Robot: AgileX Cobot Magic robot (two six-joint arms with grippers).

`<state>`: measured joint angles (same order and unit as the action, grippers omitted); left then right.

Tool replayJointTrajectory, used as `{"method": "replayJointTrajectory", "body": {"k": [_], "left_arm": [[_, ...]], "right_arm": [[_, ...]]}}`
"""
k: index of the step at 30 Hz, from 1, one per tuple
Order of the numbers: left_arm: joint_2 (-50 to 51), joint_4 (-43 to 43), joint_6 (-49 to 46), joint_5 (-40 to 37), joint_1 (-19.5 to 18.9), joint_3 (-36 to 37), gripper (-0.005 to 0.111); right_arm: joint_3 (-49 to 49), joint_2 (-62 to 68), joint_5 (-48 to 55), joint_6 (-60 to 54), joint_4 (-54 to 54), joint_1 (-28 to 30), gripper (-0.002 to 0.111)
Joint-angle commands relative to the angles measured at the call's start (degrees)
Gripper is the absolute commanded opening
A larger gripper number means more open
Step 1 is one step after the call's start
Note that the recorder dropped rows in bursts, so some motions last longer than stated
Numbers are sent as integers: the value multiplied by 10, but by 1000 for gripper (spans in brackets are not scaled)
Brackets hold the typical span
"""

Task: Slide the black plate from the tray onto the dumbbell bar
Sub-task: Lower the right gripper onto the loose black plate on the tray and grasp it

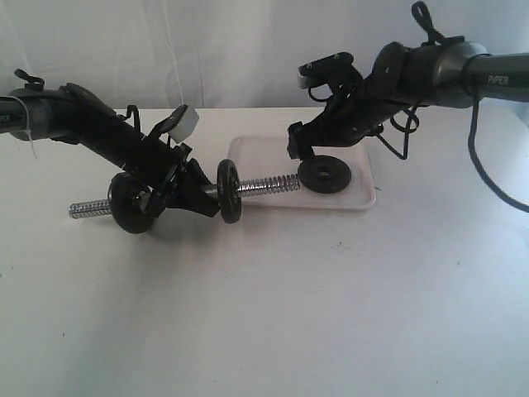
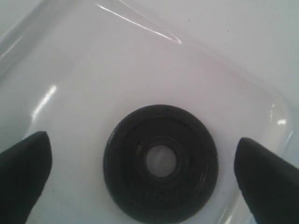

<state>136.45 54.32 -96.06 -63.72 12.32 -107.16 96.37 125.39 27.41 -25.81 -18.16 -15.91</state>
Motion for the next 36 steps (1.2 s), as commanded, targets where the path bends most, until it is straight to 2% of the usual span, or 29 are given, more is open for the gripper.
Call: {"method": "replayJointTrajectory", "body": {"k": [1, 10, 36], "left_arm": [[-1, 47, -3, -34, -4, 5, 0], [-1, 47, -10, -34, -4, 5, 0], [-1, 65, -15, -37, -4, 5, 0]], "right_arm": [[5, 17, -29, 5, 25, -1, 103], [4, 45, -58, 5, 26, -3, 103], [2, 94, -39, 5, 24, -3, 103]]}}
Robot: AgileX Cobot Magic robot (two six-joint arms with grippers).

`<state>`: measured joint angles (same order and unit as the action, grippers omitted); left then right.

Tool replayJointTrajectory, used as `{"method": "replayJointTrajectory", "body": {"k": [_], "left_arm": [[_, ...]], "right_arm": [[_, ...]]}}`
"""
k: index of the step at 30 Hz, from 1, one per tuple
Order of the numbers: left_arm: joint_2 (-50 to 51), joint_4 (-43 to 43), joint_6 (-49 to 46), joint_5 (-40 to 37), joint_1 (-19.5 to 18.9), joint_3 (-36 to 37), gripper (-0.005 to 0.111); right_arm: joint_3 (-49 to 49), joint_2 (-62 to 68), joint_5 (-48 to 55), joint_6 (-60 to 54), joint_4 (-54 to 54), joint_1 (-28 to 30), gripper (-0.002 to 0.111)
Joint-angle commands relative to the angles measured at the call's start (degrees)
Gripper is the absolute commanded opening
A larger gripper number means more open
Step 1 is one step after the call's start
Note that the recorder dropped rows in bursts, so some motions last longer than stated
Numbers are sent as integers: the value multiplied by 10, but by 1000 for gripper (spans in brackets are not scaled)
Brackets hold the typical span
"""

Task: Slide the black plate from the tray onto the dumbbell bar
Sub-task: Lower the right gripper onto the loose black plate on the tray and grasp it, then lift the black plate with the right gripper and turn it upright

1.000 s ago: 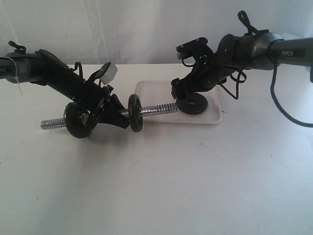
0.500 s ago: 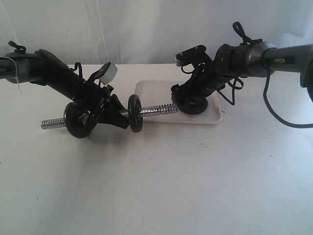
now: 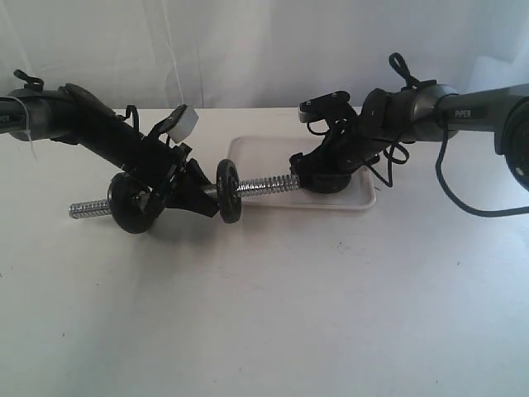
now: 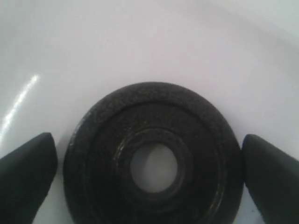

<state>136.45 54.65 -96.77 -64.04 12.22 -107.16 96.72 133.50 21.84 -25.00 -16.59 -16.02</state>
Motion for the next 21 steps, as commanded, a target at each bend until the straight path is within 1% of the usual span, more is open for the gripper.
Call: {"method": "replayJointTrajectory", "body": {"k": [1, 13, 17, 21], "left_arm": [[-1, 61, -9, -34, -3, 5, 0], [-1, 56, -9, -34, -3, 5, 0], [-1, 37, -9, -38, -3, 5, 0], [-1, 35, -10, -45, -3, 5, 0]], "right_arm": [[-1, 15, 22, -3, 8, -2, 103], [-1, 15, 62, -2, 8, 5, 103], [-1, 14, 62, 17, 12, 7, 103], [-1, 14, 56, 29, 12, 7, 103]]}}
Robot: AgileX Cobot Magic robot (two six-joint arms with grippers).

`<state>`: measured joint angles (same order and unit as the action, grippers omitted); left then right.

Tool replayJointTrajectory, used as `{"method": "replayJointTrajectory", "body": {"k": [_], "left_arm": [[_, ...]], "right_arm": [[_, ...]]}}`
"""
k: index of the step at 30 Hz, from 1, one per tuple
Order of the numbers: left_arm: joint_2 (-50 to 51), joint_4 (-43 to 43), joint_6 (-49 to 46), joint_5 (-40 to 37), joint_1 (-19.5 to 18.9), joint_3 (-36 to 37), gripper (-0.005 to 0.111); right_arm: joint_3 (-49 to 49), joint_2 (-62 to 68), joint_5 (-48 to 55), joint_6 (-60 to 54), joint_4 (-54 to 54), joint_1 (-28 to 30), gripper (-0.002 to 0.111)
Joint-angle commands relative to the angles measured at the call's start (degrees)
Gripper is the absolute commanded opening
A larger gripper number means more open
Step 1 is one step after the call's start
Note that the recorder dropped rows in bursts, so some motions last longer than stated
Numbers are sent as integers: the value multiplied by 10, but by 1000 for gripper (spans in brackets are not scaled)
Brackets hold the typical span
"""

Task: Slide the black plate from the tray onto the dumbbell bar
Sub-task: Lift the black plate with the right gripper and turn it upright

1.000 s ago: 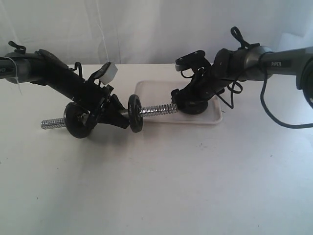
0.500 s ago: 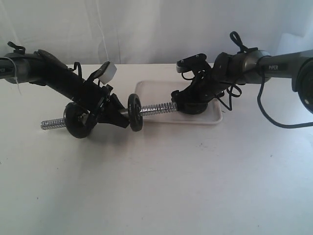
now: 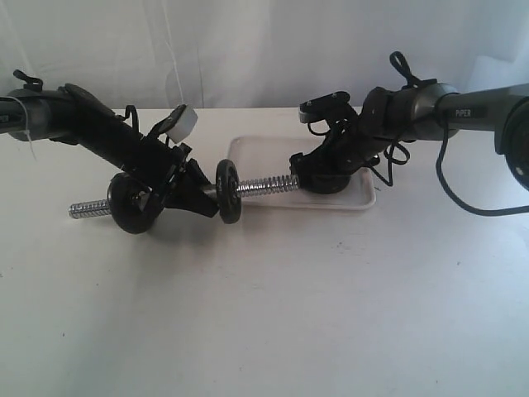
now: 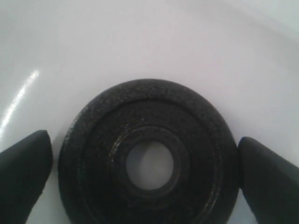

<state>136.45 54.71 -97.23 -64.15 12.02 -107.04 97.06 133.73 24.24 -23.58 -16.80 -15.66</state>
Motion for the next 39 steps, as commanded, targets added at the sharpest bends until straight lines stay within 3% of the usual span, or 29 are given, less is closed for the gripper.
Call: {"method": "replayJointTrajectory", "body": {"k": [1, 4, 7, 20, 22, 33, 39], "left_arm": [[-1, 35, -6, -46, -1, 3, 0], [-1, 35, -6, -46, -1, 3, 0], [-1, 35, -6, -46, -1, 3, 0], [-1, 35, -6, -46, -1, 3, 0], [-1, 35, -6, -46, -1, 3, 0], [-1, 31, -6, -45, -1, 3, 0], [-1, 31, -6, -46, -1, 3, 0]], "right_arm": [[-5, 11, 31, 17, 14, 4, 103], [-5, 11, 26, 18, 17, 4, 101], [-5, 11, 22, 25, 17, 4, 89], [-5, 11, 11, 25, 17, 4, 8], [-5, 10, 10, 25, 17, 4, 0], [27, -19, 48, 29, -38, 20, 0], [28, -38, 71, -24, -160, 58, 0]]}}
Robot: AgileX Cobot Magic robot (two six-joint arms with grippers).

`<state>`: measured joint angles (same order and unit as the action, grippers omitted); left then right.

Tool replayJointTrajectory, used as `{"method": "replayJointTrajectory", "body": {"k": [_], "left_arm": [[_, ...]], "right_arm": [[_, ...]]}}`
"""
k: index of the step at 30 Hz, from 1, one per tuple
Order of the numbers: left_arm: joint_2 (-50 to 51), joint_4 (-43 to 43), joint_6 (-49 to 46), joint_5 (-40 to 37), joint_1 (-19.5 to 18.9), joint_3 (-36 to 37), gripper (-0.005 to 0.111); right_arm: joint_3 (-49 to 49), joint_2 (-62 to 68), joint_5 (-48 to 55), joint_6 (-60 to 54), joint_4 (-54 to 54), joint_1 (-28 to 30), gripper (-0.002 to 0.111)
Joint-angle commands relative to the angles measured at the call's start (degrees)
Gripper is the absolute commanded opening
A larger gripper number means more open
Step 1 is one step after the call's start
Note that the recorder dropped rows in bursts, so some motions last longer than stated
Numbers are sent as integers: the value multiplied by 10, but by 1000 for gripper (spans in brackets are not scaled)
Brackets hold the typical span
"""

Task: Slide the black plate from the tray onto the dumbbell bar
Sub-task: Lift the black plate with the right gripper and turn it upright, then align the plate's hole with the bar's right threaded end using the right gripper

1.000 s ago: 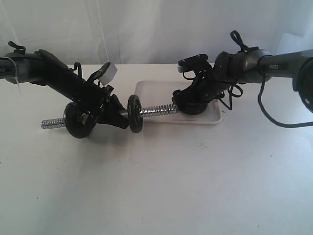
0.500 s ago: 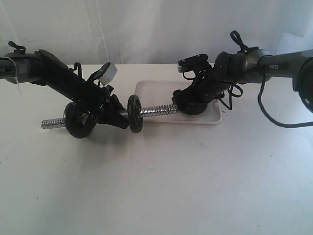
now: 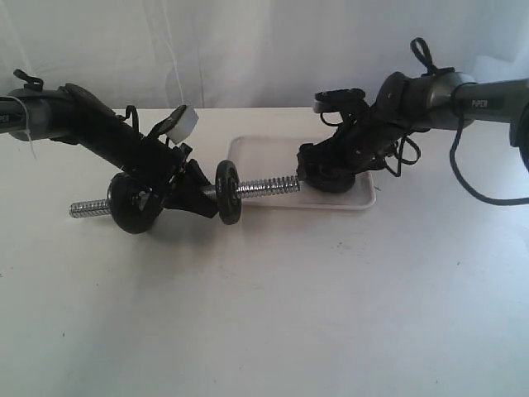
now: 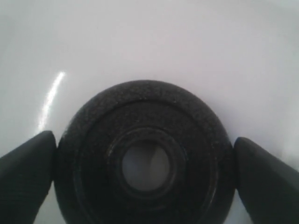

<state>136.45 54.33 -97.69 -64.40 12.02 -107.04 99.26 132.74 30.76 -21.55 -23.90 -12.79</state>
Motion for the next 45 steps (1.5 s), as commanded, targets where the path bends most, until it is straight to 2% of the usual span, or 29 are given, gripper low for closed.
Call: {"method": "replayJointTrajectory", "body": {"k": [1, 5, 9, 14, 19, 22, 26, 36, 45], "left_arm": [[-1, 35, -2, -44, -1, 3, 0], [-1, 35, -2, -44, -1, 3, 0], [-1, 34, -2, -44, -1, 3, 0], [-1, 34, -2, -43, -1, 3, 0], [-1, 34, -2, -41, -1, 3, 0], [-1, 35, -2, -42, -1, 3, 0], [-1, 39, -2, -42, -1, 3, 0], [-1, 43, -2, -35, -1, 3, 0], [-1, 60, 1, -31, -1, 3, 0]], "right_arm": [[6, -32, 12, -58, -114, 36, 0], [6, -43, 79, -167, -305, 71, 0], [6, -43, 139, -184, -385, 101, 0], [4, -43, 293, -226, -507, 140, 0], [-68, -43, 386, -304, -646, 161, 0], [-139, -43, 392, -369, -753, 168, 0], [-214, -46, 392, -413, -760, 168, 0], [-301, -96, 392, -431, -760, 168, 0], [-311, -107, 381, -412, -760, 128, 0]]}}
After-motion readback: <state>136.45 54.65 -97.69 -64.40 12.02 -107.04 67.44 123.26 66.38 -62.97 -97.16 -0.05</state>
